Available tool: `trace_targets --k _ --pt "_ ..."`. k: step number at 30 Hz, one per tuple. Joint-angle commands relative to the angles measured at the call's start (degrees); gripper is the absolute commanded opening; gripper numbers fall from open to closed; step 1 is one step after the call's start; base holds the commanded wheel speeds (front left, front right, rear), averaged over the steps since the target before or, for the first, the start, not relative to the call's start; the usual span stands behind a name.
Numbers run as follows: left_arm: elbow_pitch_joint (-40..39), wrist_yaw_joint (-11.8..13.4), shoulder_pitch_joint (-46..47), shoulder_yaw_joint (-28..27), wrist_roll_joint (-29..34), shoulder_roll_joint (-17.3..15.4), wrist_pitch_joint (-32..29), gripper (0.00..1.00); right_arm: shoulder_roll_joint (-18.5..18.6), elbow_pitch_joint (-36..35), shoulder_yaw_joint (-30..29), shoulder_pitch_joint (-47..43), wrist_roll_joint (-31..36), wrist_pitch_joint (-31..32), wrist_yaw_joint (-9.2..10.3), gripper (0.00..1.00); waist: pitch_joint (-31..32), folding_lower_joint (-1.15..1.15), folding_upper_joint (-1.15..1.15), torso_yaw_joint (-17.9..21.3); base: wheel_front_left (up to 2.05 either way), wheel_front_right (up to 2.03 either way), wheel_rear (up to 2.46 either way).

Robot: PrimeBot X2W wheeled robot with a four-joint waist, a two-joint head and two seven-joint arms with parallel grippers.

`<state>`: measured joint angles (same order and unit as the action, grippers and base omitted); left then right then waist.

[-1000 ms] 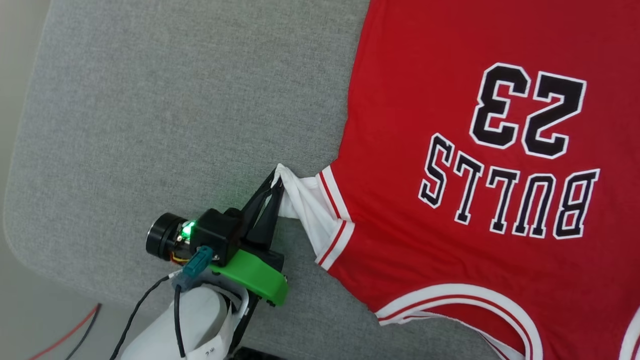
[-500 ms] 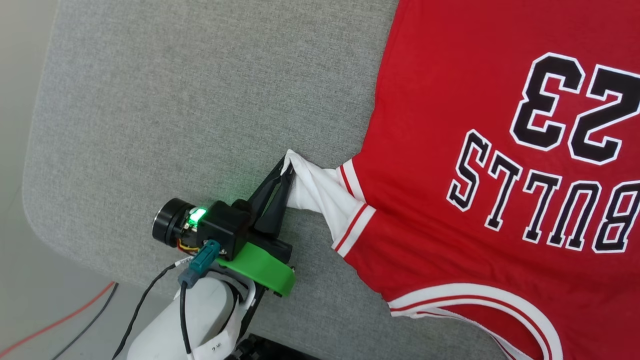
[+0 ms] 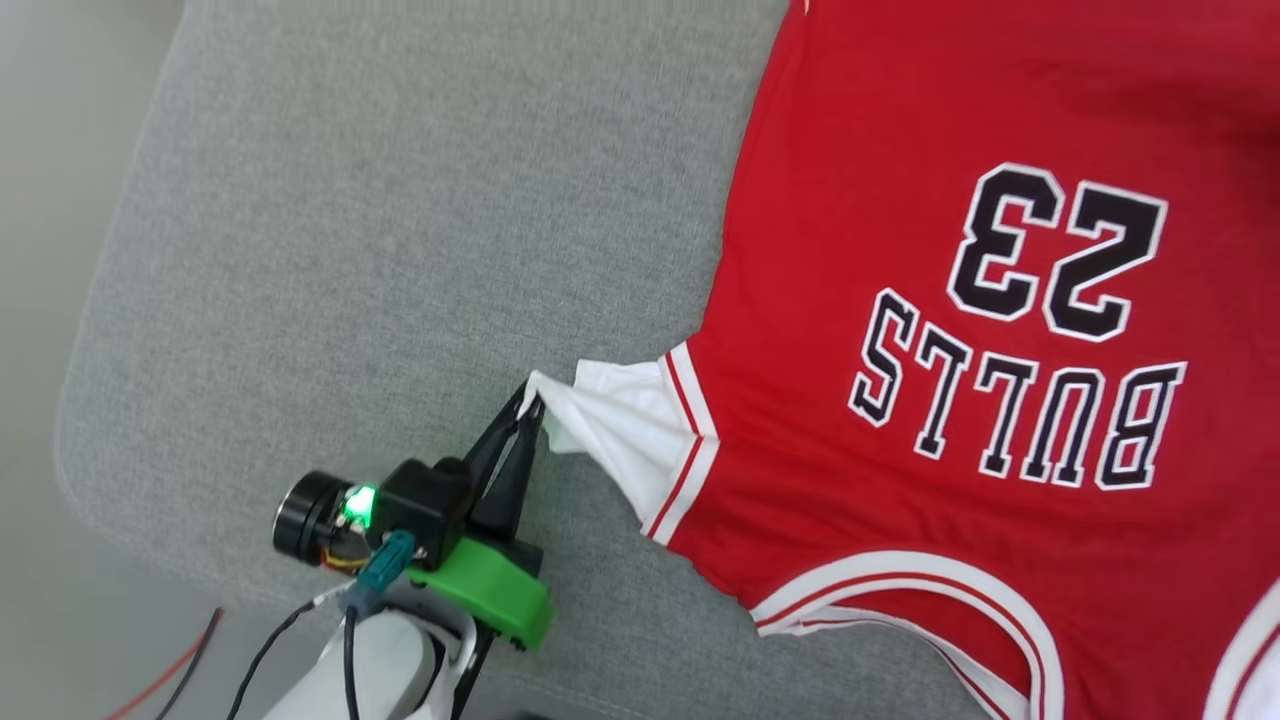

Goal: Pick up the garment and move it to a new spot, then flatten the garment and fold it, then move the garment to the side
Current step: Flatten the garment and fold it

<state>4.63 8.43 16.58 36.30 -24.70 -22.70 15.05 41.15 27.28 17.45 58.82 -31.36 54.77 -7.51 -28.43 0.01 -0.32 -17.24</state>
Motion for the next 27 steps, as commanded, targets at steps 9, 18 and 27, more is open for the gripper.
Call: trace_targets --k 9,18,27 --pt "-1.02 2.53 -5.67 -0.91 -1.69 -2.62 -1.22 0.0 11.17 -11.0 8.72 -13.14 -10.9 -2.89 0.02 0.0 12.84 -0.01 0.32 6.43 0.0 0.0 0.0" --pt "-1.32 3.57 -9.2 -1.15 -3.16 -3.89 -2.03 0.0 17.57 -18.33 9.28 -30.09 -17.22 -7.05 0.02 0.0 16.56 -0.01 0.32 9.23 0.0 0.0 0.0" --pt "-1.46 4.62 -11.96 -1.5 -4.37 -4.6 -2.13 0.0 16.23 -19.72 4.66 -49.99 -20.21 -12.13 0.02 0.0 18.49 -0.01 0.32 11.06 0.0 0.0 0.0"
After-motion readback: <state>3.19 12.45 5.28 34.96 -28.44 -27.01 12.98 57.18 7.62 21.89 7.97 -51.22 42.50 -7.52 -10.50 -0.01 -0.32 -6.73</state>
